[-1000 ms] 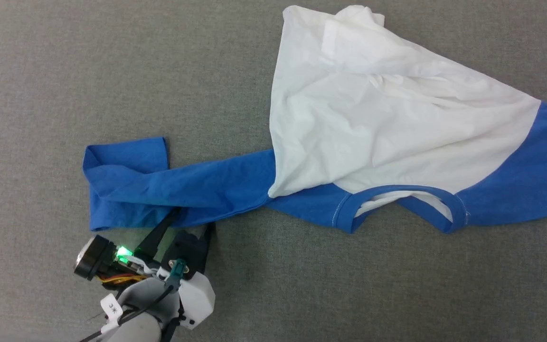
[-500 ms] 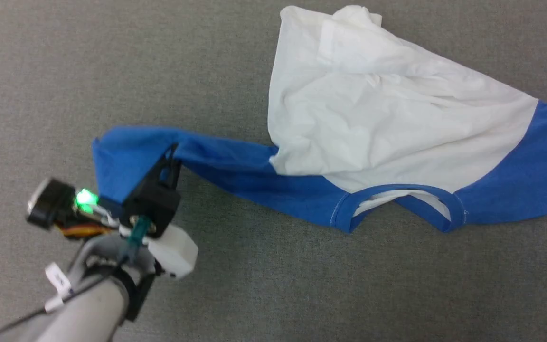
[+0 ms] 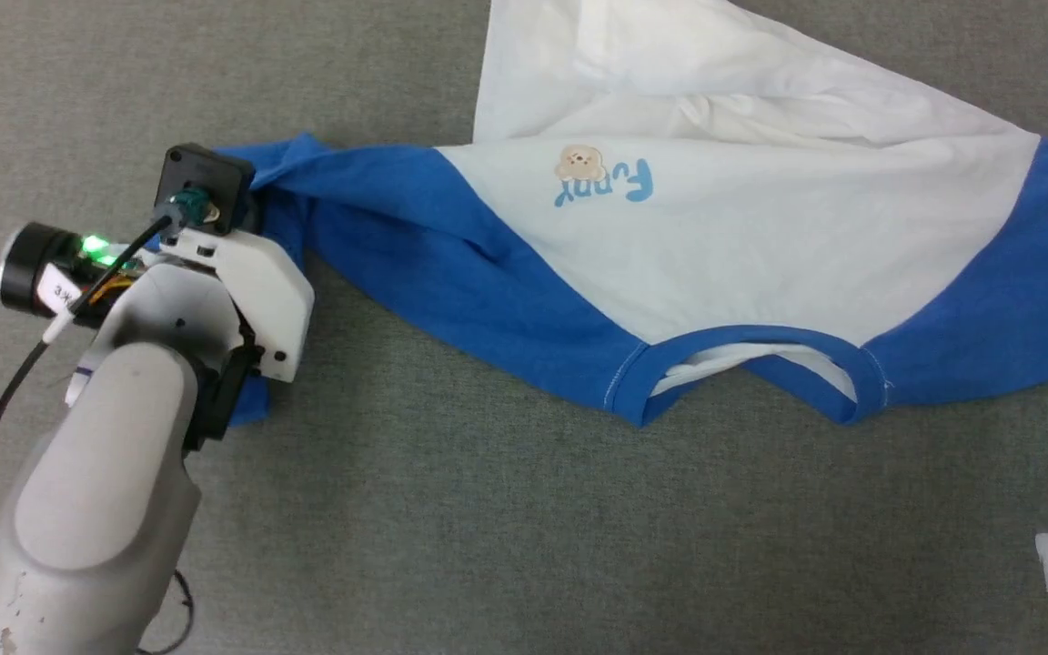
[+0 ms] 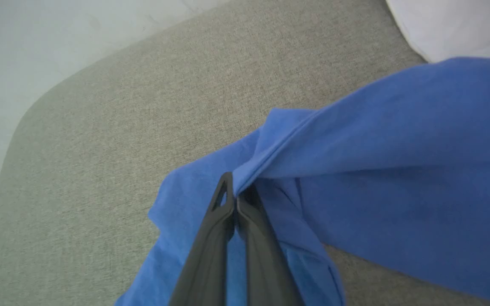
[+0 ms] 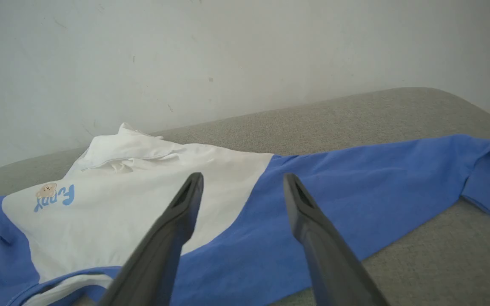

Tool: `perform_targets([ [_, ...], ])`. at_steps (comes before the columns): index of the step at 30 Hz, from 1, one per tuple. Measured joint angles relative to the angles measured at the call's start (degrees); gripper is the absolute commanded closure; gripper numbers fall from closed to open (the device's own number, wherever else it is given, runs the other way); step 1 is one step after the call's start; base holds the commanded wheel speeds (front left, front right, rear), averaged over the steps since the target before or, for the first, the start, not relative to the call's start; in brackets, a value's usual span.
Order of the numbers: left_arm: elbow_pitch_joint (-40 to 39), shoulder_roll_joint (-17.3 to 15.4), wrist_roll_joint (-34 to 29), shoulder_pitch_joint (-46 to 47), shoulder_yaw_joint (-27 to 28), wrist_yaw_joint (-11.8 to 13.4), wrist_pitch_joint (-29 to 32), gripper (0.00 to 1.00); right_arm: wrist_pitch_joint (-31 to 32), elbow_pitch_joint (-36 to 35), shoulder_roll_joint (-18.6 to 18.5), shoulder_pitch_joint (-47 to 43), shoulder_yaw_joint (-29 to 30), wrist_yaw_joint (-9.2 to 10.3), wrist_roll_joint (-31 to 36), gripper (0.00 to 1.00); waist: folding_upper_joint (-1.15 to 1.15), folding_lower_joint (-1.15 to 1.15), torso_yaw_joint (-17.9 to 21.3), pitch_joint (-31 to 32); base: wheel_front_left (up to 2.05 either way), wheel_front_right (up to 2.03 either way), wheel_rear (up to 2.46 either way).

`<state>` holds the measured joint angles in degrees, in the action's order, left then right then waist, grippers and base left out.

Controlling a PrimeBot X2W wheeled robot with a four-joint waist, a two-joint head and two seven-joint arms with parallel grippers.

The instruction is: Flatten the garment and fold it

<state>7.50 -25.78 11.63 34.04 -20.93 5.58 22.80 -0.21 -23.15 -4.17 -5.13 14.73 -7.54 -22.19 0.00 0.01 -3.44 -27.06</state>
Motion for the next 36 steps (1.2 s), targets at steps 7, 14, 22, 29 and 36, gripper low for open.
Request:
perform_targets([
  [7,2.3,2.3,1.6,0.8,0.5,1.0,-3.9,0.0,-0.5,2.0,-0.1,0.2,-0.2,0.0,-0.1,0.0,0.0,0.0,1.0,-0.1,0.0,0.0,0.0],
  [14,-8.0,2.1,3.0,-4.9,2.3,2.6,-10.6,0.0,-0.5,3.3,0.3,0.0,-0.8,0.0,0.0,0.0,0.0,-0.01,0.3,3.6,0.0,0.0,0.0],
  [22,-25.5,3.2,2.3,-25.5,4.7,11.0,-21.1,0.0,-0.5,3.4,1.0,-2.0,-1.4,0.0,0.1,0.0,0.0,-0.03,-0.9,8.8,0.0,0.0,0.0],
  [29,-27.7,5.8,-2.9,-30.7,-4.0,10.8,-24.0,0.0,-0.4,2.6,1.1,-2.2,-1.2,0.0,0.1,0.0,0.0,-0.02,-1.8,8.4,0.0,0.0,0.0],
  [36,-17.2,4.9,-9.8,-19.2,-13.1,2.3,-15.5,0.0,-0.3,2.7,1.1,-1.4,-2.3,0.0,0.1,0.0,0.0,0.0,-1.0,5.9,0.0,0.0,0.0],
])
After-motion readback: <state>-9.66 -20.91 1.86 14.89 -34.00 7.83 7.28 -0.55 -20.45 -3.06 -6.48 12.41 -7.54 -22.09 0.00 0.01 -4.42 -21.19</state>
